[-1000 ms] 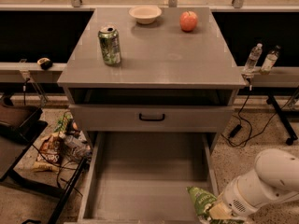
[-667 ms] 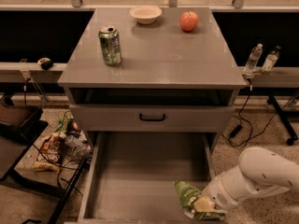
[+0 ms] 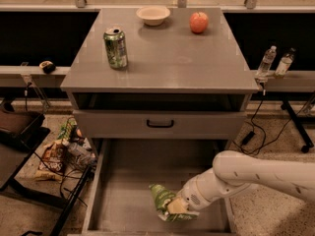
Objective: Place green jalapeno chip bag into middle drawer
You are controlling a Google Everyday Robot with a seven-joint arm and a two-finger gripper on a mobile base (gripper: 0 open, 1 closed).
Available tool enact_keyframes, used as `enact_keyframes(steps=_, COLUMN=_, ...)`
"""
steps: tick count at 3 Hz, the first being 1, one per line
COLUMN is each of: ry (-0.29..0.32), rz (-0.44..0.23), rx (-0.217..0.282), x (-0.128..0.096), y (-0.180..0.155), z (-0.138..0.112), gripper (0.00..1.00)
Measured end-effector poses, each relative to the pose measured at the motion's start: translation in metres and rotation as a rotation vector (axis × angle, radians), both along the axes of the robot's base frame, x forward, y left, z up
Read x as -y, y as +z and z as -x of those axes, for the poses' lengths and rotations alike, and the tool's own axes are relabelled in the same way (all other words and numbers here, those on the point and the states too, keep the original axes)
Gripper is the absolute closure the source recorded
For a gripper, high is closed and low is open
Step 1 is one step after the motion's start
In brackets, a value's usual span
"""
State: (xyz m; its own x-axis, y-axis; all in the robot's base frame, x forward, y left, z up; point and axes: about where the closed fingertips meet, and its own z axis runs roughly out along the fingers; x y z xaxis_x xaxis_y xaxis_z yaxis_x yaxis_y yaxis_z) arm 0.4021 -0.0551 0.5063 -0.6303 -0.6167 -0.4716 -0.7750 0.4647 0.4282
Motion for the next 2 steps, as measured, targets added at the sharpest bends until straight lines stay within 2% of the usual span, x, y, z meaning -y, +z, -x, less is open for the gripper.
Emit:
enact_keyframes(steps=1, ry=0.001, rz=-0.003, rx=-0.004, x=-0.0013, y=-0.0015, z=0.0007, gripper=0.81)
enact_keyframes(steps=2, ry=0.001, rz=-0.003, rx=-0.004, x=-0.0014, y=-0.0015, z=0.0007, gripper=0.5)
